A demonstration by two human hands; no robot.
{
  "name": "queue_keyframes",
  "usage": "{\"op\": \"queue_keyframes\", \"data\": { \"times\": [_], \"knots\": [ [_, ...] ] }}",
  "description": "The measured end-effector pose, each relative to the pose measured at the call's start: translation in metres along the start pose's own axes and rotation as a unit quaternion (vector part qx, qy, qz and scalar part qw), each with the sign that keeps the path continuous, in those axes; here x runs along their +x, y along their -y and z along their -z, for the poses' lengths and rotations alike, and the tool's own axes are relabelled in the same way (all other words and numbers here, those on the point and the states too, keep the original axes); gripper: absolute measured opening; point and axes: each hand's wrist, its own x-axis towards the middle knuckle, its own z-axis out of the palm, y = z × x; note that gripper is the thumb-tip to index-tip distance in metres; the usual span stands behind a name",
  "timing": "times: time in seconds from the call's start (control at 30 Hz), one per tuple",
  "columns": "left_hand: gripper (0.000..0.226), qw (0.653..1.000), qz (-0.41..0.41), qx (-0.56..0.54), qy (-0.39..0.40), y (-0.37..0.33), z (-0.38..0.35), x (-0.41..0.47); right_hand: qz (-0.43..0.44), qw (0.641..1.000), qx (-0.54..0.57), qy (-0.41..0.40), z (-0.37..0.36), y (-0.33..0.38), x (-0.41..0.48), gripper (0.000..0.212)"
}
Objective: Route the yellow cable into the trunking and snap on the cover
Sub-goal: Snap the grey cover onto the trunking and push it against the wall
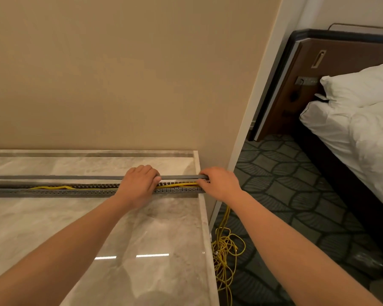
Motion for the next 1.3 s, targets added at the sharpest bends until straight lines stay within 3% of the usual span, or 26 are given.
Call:
{"op": "queue_keyframes", "data": {
  "times": [0.2, 0.4, 0.57, 0.67, 0.73, 0.87, 1.03, 1.3],
  "knots": [
    [0.027, 0.999, 0.035, -0.01, 0.034, -0.001, -0.009, -0.012, 0.048, 0.993, 0.039, 0.096, -0.009, -0.015, -0.005, 0.046],
    [0.029, 0.999, 0.037, 0.006, 0.025, -0.007, -0.007, -0.017, 0.041, 0.996, 0.057, 0.052, -0.005, -0.037, -0.011, 0.047],
    [0.049, 0.998, 0.019, 0.049, 0.042, -0.032, 0.0, -0.004, 0.029, 0.993, 0.104, 0.047, -0.009, -0.048, -0.012, 0.035],
    [0.046, 0.998, -0.01, 0.041, 0.055, -0.064, 0.0, 0.011, 0.019, 0.988, 0.15, 0.035, -0.011, -0.051, -0.011, 0.044],
    [0.043, 0.998, -0.024, 0.02, 0.061, -0.088, -0.002, 0.021, -0.005, 0.981, 0.193, 0.014, -0.014, -0.053, -0.013, 0.049],
    [0.037, 0.997, -0.035, -0.01, 0.068, -0.129, -0.009, 0.036, -0.052, 0.953, 0.298, -0.026, -0.028, -0.059, -0.021, 0.042],
    [0.036, 0.998, -0.034, -0.015, 0.054, -0.142, -0.016, 0.04, -0.074, 0.913, 0.399, -0.043, -0.043, -0.06, -0.03, 0.042],
    [0.036, 0.995, -0.043, -0.079, 0.047, -0.141, -0.018, 0.042, -0.085, 0.899, 0.427, -0.041, -0.046, -0.062, -0.029, 0.042]
  ]
}}
